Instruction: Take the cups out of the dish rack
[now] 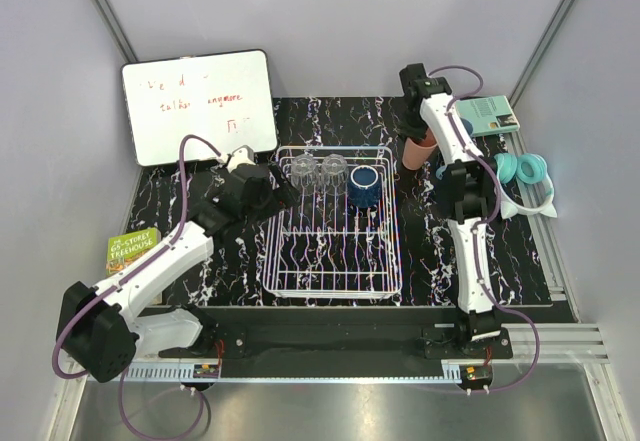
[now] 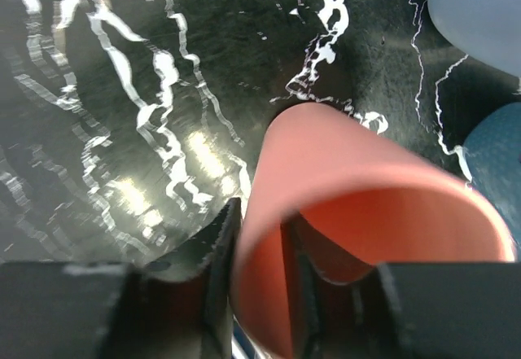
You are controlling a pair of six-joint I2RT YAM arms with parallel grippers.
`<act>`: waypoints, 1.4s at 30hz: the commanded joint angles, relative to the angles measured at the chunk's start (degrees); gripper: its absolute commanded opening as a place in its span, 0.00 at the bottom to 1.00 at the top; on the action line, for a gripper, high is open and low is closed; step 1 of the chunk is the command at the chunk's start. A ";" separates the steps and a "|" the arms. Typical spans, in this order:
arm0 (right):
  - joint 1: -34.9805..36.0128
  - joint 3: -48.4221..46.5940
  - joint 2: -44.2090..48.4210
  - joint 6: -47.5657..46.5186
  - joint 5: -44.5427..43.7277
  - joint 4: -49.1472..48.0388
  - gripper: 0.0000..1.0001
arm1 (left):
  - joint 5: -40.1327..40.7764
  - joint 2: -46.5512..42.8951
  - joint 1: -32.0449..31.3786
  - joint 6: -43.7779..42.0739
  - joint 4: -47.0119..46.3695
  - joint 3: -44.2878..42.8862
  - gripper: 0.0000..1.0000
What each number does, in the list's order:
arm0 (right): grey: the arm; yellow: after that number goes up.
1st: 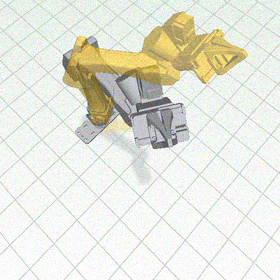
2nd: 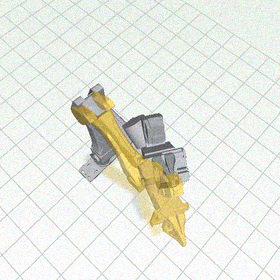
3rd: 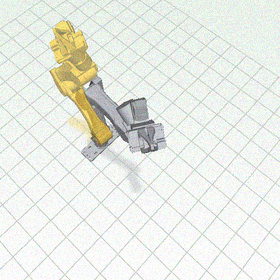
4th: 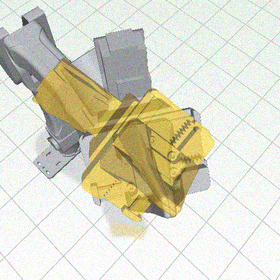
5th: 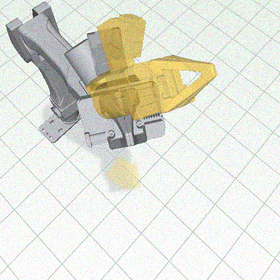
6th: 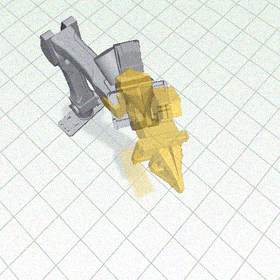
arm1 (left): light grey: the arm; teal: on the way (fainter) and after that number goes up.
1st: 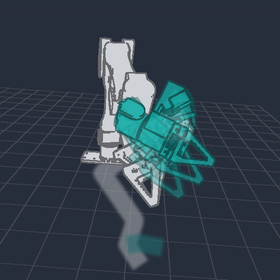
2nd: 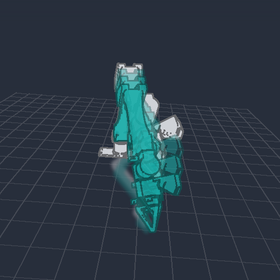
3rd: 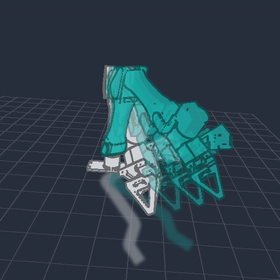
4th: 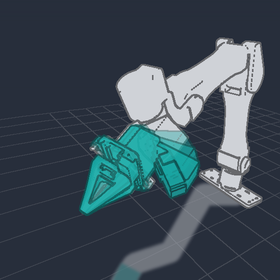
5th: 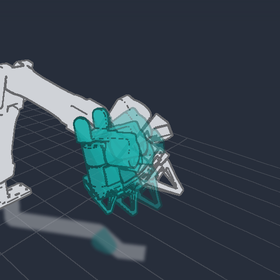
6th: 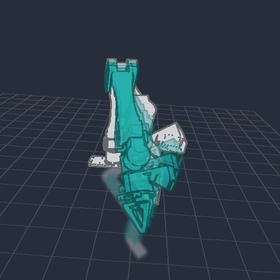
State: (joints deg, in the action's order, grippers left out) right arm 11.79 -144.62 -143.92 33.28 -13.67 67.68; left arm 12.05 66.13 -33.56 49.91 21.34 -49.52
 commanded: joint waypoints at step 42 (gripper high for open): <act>17.83 86.08 88.37 -1.46 19.03 -43.07 1.00 | 7.38 33.35 1.56 -19.33 2.82 -33.97 0.99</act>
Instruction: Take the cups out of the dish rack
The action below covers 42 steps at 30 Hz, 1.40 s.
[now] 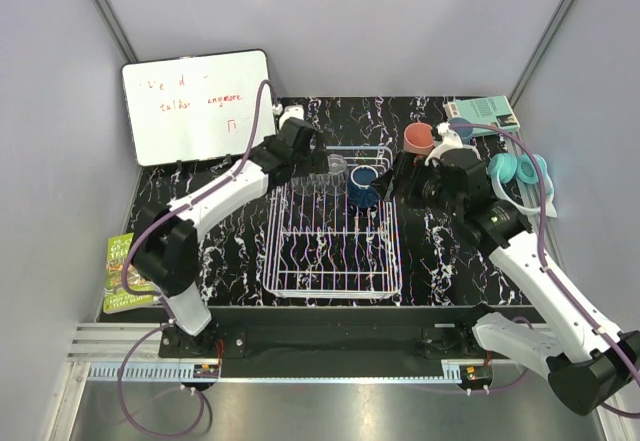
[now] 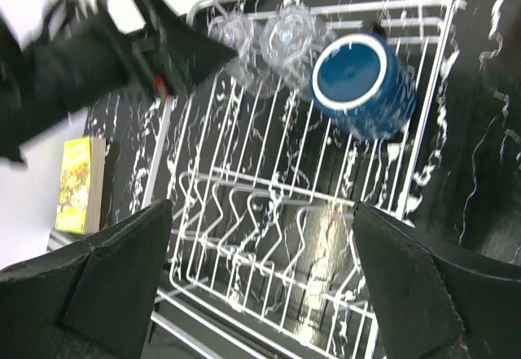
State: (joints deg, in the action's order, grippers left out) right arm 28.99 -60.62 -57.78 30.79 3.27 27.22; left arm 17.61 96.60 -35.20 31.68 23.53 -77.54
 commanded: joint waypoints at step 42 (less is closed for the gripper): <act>2.99 -22.59 -33.35 -8.88 -8.71 0.55 0.98 | 2.87 -17.75 5.76 7.52 -1.12 12.13 0.99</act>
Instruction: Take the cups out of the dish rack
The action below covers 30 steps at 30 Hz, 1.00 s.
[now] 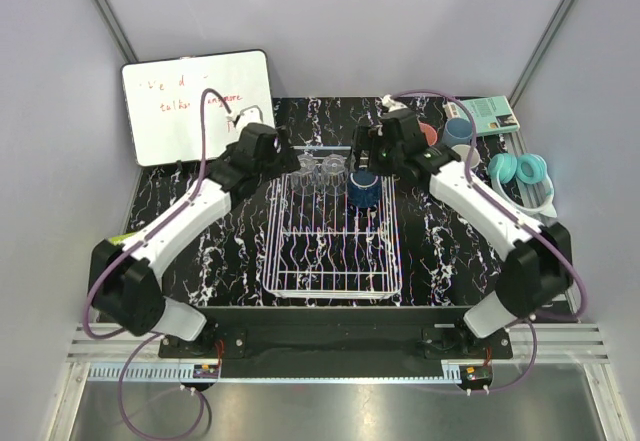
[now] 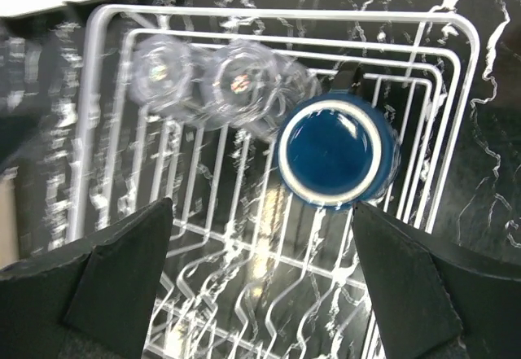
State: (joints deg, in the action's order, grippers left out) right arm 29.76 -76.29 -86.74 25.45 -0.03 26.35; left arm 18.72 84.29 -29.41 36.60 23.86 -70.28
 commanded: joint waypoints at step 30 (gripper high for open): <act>9.09 -31.99 -33.75 -10.60 -16.93 11.44 1.00 | -1.40 -24.44 -0.03 5.94 -0.21 22.38 0.99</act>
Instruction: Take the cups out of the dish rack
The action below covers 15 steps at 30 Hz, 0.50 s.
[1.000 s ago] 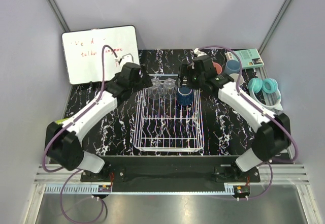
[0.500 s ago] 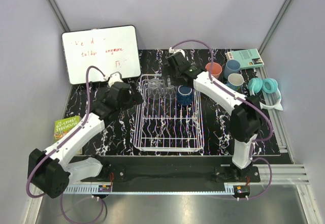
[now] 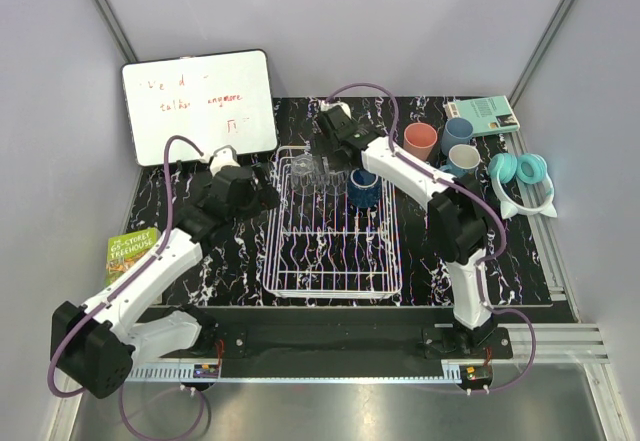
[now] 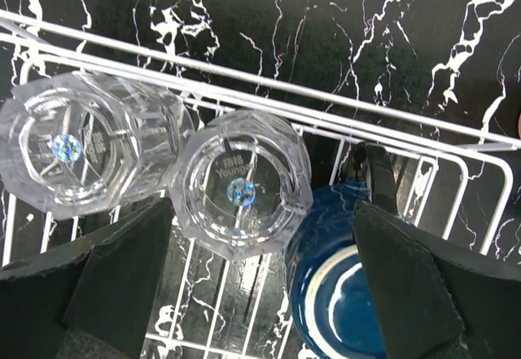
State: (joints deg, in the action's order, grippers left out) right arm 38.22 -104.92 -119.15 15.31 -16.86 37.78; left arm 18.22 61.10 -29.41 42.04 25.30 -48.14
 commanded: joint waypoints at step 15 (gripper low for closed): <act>0.63 -6.79 -8.11 -0.37 0.95 0.28 0.81 | -1.52 -1.95 -0.03 0.67 -1.66 1.03 0.99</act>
State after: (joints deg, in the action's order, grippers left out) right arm 38.24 -109.43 -126.37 15.11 -16.25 37.78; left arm 17.39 60.88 -29.41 42.15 25.67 -47.18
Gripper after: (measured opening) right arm 0.937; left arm 0.987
